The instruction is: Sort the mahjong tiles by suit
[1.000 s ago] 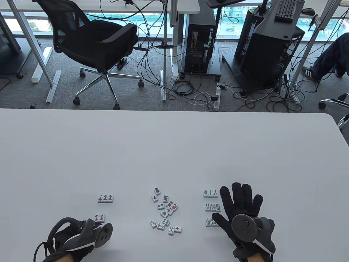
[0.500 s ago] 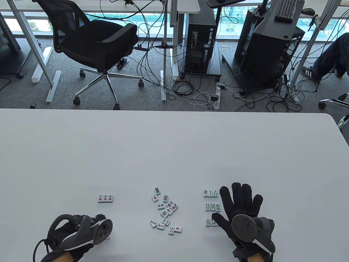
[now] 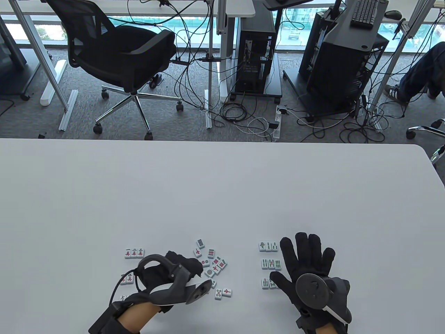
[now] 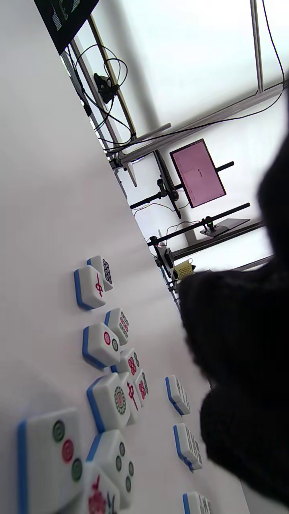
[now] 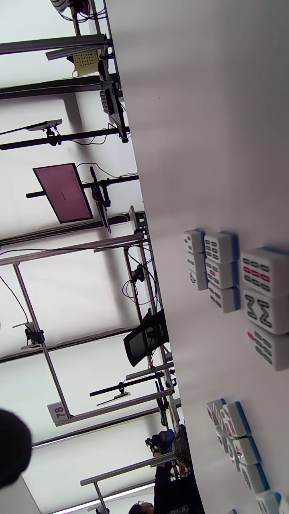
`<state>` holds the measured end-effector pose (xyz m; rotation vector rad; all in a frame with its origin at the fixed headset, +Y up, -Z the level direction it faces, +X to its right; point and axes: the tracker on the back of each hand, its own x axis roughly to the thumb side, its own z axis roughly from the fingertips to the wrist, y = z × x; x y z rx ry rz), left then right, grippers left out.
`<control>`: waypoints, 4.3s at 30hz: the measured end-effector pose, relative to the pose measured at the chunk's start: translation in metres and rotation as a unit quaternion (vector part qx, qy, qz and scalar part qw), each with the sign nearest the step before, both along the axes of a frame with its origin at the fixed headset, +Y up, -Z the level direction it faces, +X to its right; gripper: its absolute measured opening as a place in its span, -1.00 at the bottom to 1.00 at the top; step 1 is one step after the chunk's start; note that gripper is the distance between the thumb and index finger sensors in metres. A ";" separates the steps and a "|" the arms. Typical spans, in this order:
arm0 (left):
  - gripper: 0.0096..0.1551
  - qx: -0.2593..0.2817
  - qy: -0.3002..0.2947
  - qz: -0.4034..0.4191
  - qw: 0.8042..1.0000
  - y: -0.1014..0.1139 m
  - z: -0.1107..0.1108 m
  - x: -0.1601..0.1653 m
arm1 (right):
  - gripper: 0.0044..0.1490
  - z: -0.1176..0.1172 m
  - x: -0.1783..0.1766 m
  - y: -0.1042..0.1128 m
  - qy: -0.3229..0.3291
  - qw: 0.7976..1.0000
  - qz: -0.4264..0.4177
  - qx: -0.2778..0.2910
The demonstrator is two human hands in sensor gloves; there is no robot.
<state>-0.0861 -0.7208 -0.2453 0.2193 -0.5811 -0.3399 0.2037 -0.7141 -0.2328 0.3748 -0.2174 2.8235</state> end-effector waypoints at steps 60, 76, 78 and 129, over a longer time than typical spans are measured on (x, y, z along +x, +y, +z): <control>-0.31 -0.139 -0.050 -0.066 0.987 -0.036 0.027 0.015 | 0.06 0.000 -0.001 -0.003 0.003 1.000 0.008 -0.003; -0.32 -0.154 0.166 0.011 0.974 0.001 -0.023 -0.122 | 0.06 0.000 -0.001 -0.003 0.002 1.000 0.009 -0.002; -0.32 -0.160 0.177 0.004 0.971 -0.010 -0.023 -0.129 | 0.06 0.000 -0.001 -0.003 0.002 1.000 0.011 -0.002; -0.13 -0.027 0.076 0.087 0.993 0.022 0.003 -0.107 | 0.06 -0.001 -0.002 -0.003 -0.006 1.000 0.027 -0.012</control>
